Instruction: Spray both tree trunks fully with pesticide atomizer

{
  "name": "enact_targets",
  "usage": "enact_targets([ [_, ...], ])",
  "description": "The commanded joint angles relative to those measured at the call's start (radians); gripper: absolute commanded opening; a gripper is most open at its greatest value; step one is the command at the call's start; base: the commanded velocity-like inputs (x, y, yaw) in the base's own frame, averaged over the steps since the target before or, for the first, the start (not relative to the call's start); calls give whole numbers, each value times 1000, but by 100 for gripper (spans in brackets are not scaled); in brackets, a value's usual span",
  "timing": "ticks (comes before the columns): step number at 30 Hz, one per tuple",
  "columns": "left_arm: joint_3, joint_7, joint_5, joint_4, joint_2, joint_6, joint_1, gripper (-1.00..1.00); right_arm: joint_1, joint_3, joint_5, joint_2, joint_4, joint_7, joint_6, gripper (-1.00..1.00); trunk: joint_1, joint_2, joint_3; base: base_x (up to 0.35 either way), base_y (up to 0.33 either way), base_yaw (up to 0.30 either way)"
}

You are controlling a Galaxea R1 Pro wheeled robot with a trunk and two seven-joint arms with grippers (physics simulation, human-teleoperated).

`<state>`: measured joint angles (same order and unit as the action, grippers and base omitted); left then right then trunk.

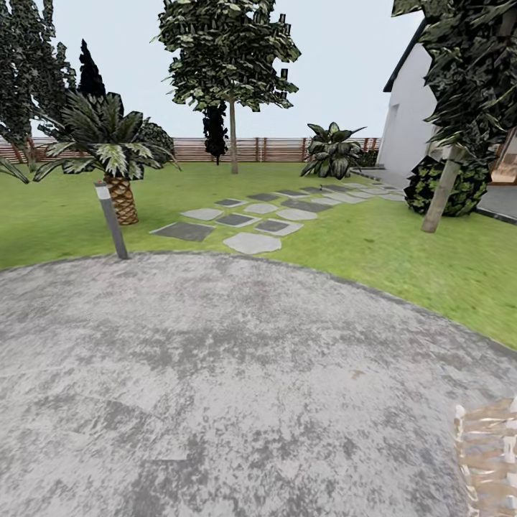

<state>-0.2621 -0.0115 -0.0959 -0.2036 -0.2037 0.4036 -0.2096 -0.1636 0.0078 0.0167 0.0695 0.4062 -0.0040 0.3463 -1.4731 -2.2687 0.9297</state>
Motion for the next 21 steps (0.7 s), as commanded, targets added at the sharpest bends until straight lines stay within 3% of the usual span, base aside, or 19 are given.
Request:
enact_targets([
  [1, 4, -1, -10, 1, 0, 3, -1, 100, -1, 1, 2, 0, -1, 0, 3, 100, 0, 0, 1, 338, 0, 0],
  [21, 4, -2, -11, 0, 0, 4, -1, 100, -1, 2, 2, -5, -3, 0, 2, 100, 0, 0, 1, 338, 43, 0],
])
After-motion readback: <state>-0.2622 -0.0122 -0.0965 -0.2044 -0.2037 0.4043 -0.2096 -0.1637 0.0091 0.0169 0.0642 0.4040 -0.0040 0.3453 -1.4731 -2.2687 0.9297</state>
